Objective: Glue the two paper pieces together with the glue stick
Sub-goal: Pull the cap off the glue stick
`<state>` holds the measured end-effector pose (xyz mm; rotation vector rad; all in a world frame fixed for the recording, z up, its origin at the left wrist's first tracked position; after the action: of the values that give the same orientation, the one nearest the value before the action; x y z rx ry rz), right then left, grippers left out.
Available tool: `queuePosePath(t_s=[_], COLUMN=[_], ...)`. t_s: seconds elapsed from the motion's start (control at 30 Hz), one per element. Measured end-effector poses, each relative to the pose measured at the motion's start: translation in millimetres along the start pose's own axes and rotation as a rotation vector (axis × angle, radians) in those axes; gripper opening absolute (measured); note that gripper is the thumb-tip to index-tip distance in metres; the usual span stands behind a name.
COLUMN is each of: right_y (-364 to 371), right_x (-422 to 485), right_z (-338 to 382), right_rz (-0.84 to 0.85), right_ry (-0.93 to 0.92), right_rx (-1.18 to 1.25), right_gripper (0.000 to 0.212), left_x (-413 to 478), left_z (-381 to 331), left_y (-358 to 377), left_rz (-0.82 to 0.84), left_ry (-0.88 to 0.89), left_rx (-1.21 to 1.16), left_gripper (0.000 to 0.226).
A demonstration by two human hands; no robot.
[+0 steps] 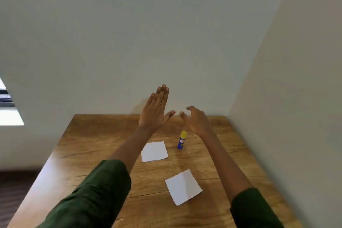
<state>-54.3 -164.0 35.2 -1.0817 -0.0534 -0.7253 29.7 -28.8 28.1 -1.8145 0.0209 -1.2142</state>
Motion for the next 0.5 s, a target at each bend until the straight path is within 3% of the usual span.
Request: queuePosePath(t_s=[0.13,0.27,0.5], right_y=[16.9,29.7,36.2], right_x=[-23.3,-32.5,-33.8], right_z=[-20.6,-22.6,-28.2], right_rz=[0.175,0.215,0.177], right_ry=[0.069,0.051,0.052], right_rx=[-0.094,-0.084,-0.065], right_gripper=[0.057,0.056,0.021], left_x=[-24.1,-40.7,-60.9], left_z=[-1.0,-3.9,-14.3], left_y=[12.5,24.5,41.4], left_rz=[0.077,0.123,0.208], left_ry=[-0.020,-0.029,-0.057], left_rx=[0.030,0.017,-0.135], left_gripper=[0.082,0.081,0.084])
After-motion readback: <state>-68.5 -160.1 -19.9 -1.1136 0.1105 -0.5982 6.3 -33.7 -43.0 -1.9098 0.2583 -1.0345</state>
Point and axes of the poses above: each hand's wrist, its own x-axis towards the middle knuckle, its own y-axis out of the palm, z = x × y, the point moved 5 cm from there along x, towards the middle knuckle, and after that the axes turned 12 degrees about -z, right-handed, at the moved point
